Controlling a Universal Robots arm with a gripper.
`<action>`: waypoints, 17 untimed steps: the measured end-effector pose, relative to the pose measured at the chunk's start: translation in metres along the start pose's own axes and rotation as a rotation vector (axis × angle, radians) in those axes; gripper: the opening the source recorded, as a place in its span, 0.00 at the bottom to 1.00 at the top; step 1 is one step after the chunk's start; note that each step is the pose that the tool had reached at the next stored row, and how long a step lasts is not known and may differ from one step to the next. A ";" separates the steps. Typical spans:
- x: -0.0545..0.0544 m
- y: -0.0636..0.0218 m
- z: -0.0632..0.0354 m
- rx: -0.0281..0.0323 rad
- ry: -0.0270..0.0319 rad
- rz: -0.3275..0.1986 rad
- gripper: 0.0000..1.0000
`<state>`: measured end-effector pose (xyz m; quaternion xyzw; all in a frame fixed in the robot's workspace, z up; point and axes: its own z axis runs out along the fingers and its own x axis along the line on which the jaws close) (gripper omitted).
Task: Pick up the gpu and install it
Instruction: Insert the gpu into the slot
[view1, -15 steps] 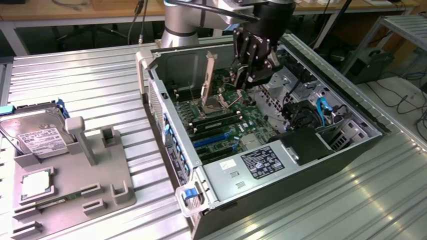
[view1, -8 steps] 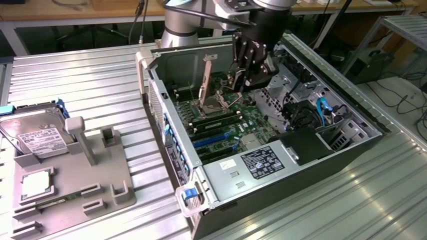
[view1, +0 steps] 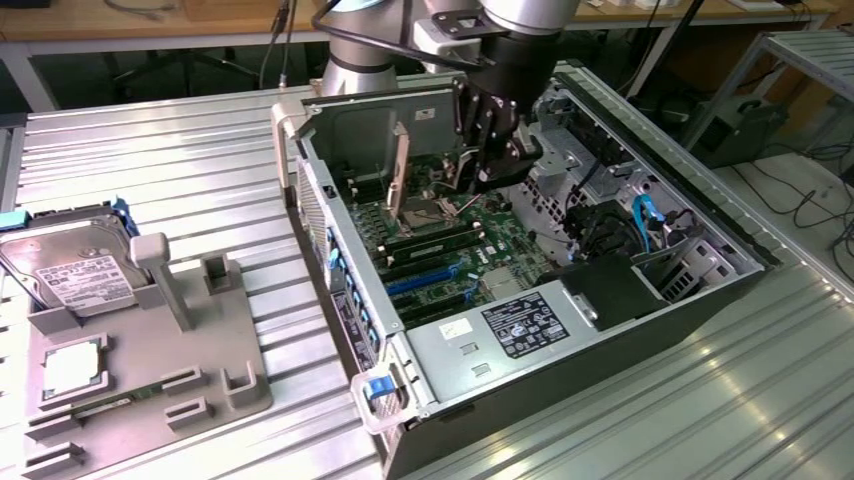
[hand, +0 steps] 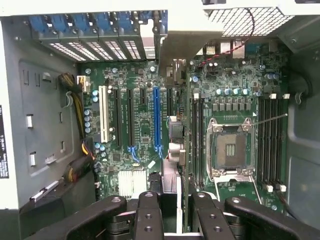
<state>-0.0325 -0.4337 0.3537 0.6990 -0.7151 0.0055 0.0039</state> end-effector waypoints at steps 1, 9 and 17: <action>0.000 0.0007 0.0014 0.0003 0.0001 -0.001 0.28; -0.001 0.0041 0.0101 0.0068 -0.0008 -0.015 0.28; 0.000 0.0090 0.0223 0.0070 -0.0021 -0.014 0.28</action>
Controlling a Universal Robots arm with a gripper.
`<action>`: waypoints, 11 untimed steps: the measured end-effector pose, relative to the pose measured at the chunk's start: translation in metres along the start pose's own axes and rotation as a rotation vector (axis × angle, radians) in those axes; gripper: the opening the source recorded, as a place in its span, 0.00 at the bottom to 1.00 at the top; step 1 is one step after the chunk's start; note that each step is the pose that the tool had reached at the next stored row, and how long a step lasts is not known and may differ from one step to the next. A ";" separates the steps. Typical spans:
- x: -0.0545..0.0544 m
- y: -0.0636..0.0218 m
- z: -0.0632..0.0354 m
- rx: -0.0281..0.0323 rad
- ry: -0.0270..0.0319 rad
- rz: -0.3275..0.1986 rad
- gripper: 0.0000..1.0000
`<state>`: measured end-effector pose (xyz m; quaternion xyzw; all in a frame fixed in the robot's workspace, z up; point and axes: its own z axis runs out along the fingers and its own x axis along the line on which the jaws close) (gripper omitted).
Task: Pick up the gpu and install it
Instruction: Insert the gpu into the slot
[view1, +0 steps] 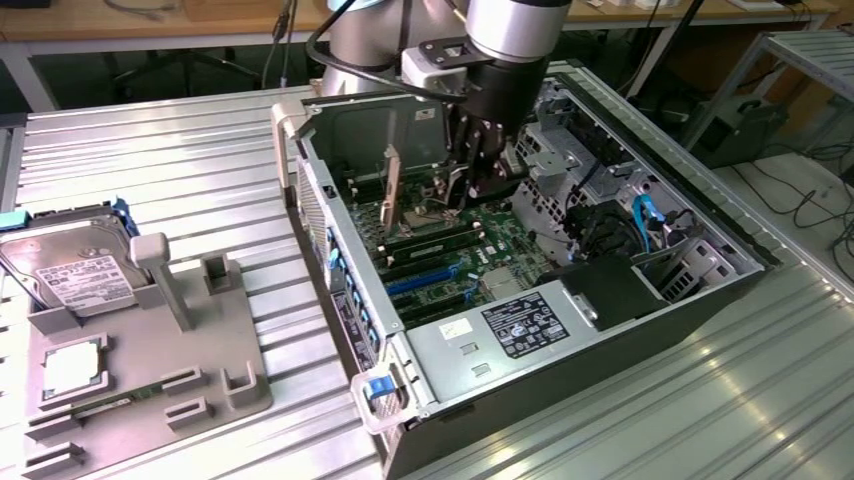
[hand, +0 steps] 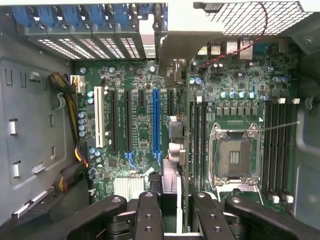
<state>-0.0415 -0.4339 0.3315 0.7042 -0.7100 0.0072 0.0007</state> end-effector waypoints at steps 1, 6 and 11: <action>0.000 0.0023 0.0014 0.0000 0.0000 0.000 0.28; 0.001 0.0072 0.0103 0.0001 -0.0003 0.000 0.28; 0.006 0.0075 0.0189 0.0001 -0.0009 0.000 0.28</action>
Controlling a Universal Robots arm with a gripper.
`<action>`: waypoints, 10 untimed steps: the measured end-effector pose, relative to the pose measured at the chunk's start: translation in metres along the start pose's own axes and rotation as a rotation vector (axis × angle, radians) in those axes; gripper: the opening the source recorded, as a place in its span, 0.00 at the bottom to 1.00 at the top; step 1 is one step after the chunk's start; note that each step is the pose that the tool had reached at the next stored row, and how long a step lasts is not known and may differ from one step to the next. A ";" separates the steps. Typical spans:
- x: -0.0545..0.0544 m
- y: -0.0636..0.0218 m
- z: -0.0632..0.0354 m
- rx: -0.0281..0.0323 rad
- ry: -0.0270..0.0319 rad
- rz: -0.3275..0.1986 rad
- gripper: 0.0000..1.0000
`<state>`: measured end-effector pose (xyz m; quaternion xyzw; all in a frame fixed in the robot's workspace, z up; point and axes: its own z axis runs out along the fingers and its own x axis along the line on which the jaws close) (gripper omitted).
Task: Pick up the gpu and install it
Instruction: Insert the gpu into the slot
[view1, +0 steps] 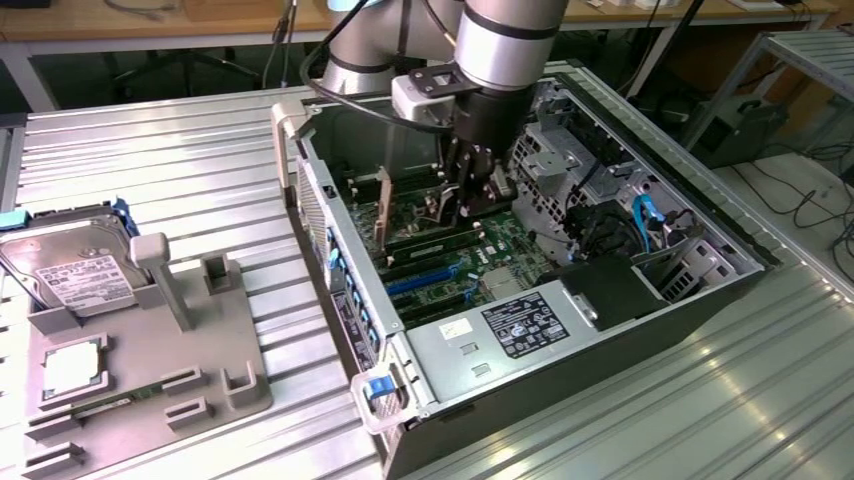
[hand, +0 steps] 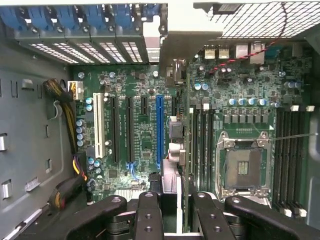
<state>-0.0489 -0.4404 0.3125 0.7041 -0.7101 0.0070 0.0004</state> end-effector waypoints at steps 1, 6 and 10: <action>0.000 0.0019 0.0023 -0.0001 0.0001 0.000 0.28; 0.001 0.0062 0.0104 -0.0001 0.0000 0.000 0.28; 0.006 0.0063 0.0157 0.0000 -0.0012 0.000 0.28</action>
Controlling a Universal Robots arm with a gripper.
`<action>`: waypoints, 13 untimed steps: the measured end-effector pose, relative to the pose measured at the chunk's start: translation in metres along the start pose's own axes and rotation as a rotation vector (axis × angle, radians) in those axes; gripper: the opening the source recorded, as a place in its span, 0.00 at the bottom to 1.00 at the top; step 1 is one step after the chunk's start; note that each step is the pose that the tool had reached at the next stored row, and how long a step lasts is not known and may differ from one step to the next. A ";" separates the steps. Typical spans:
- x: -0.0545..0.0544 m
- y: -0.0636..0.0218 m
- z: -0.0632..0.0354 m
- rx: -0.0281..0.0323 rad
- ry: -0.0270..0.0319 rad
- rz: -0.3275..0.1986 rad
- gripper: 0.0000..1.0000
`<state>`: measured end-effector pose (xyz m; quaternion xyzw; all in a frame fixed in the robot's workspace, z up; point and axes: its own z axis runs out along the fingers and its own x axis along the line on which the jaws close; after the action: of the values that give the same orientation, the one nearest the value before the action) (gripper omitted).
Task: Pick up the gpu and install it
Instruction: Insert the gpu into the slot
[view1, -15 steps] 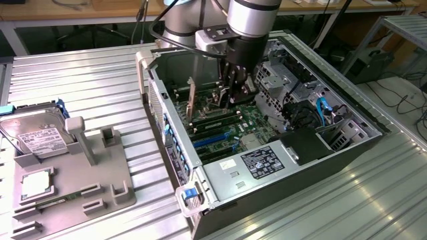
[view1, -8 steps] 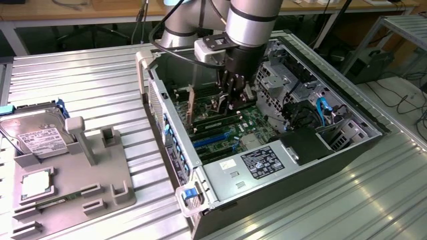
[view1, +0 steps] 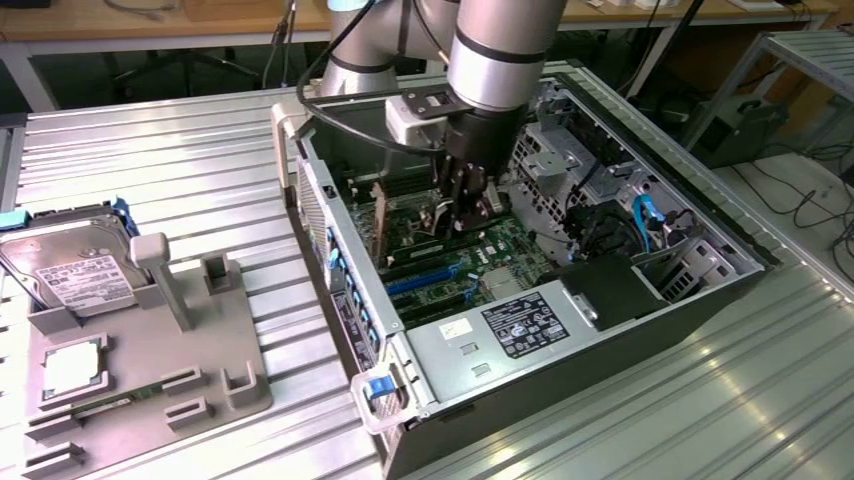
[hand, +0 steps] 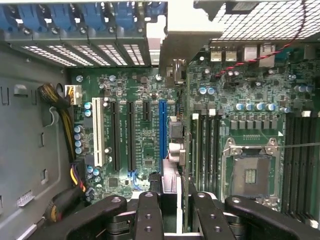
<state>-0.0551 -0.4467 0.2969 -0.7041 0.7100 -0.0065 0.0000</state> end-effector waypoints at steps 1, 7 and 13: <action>0.001 0.0000 0.0012 0.0000 -0.0003 0.000 0.28; 0.003 0.0038 0.0086 0.0000 -0.0005 0.000 0.28; 0.005 0.0054 0.0180 0.0000 -0.0006 0.000 0.28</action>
<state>-0.0603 -0.4516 0.2788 -0.7041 0.7101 -0.0063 0.0002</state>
